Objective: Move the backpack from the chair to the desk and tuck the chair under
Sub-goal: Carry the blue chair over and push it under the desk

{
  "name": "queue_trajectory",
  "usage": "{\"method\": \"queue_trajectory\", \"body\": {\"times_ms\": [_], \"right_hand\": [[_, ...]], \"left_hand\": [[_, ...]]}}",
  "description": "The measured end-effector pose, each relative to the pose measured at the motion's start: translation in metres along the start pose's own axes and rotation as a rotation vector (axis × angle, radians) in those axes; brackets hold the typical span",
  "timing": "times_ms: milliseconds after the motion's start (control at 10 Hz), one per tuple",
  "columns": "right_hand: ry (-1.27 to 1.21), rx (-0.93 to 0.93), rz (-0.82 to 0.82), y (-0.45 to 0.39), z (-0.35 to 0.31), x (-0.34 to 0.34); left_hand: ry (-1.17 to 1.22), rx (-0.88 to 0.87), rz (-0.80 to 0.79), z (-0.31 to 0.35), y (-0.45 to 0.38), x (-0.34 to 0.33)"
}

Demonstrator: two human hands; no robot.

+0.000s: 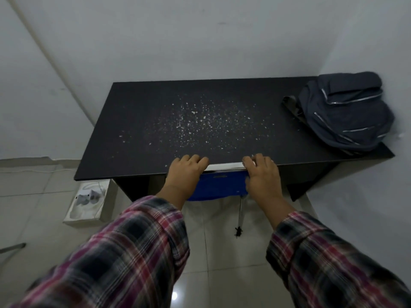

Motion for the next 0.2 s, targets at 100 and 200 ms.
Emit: {"method": "queue_trajectory", "body": {"times_ms": [100, 200], "right_hand": [[0.017, 0.008, -0.154, 0.0024, 0.0013, 0.0025], [0.021, 0.02, -0.338, -0.0018, -0.0041, 0.0075]], "left_hand": [[0.069, 0.067, -0.133, 0.0006, 0.0023, 0.0013], [0.072, 0.116, -0.29, 0.0026, 0.0064, 0.0061]]}}
Point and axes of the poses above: each hand's wrist, its own y-axis away from the middle knuckle, its own x-axis out of the back of the hand, z = x × y, the point moved 7 cm from there along -y, towards the middle knuckle, and after that the axes turned 4 degrees about -x, right-handed, at the moved point
